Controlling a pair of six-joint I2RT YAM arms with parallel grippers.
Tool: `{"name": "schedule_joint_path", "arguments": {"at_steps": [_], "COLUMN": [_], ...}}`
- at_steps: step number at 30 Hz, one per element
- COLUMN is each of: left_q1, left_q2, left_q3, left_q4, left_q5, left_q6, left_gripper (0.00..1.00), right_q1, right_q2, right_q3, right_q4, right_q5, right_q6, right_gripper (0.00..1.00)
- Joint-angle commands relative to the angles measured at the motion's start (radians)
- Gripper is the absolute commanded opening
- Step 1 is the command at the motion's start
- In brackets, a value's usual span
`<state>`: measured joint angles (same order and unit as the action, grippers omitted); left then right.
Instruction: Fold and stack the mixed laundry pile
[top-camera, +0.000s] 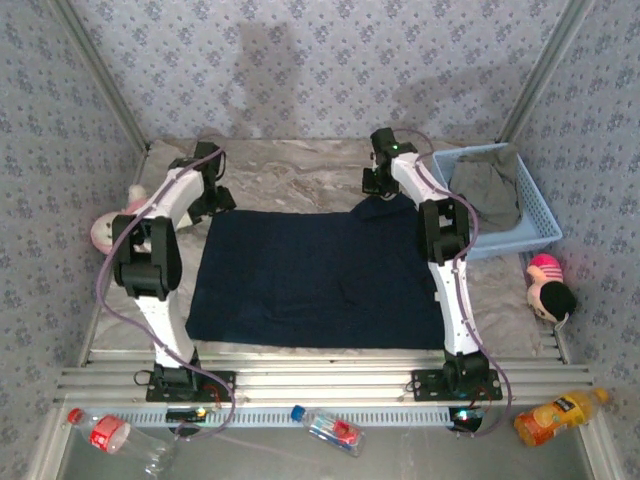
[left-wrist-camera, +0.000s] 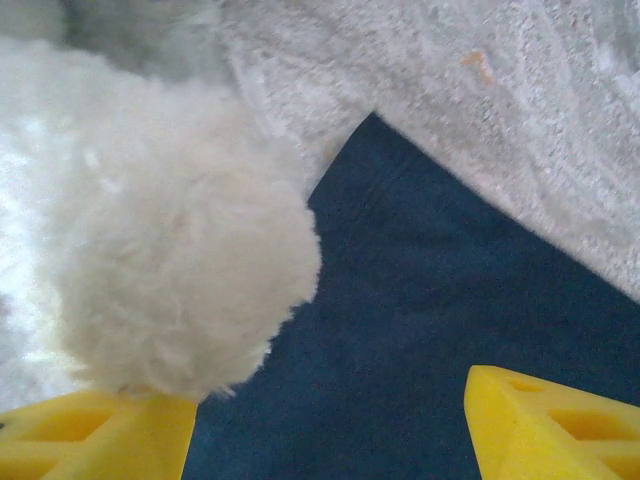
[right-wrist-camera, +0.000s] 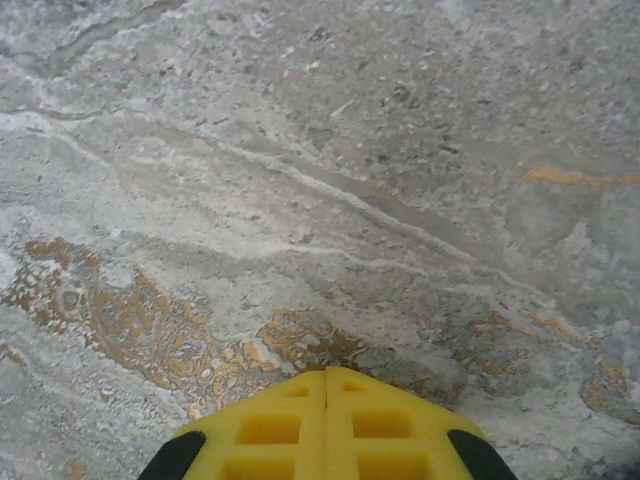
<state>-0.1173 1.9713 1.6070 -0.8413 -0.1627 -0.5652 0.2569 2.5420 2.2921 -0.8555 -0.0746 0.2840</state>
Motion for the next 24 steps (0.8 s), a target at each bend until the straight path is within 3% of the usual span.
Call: {"name": "schedule_joint_path", "arguments": {"at_steps": [1,9,16,24], "left_q1": [0.004,-0.007,-0.006,0.002], "left_q2": [0.067,0.187,0.341,0.455], "left_q3": [0.094,0.216,0.338,0.505], "left_q4": [-0.026,-0.039,-0.087,-0.154], "left_q5": [0.040,0.003,-0.064,-0.088], "left_q6": [0.001,-0.025,0.026,0.039], "left_gripper": [0.72,0.71,0.54,0.48], "right_q1": [0.008,0.010,0.004,-0.004], "right_q2": [-0.046,-0.143,-0.140,-0.141], "right_q3": [0.044,0.035,0.022,0.010], "right_q4": [-0.002,0.027,0.034,0.053], "right_q5": [-0.045,-0.114,-0.162,-0.193], "right_q6": [0.013,0.023,0.042,0.050], "right_gripper": [0.00,0.00,0.00,0.00]}}
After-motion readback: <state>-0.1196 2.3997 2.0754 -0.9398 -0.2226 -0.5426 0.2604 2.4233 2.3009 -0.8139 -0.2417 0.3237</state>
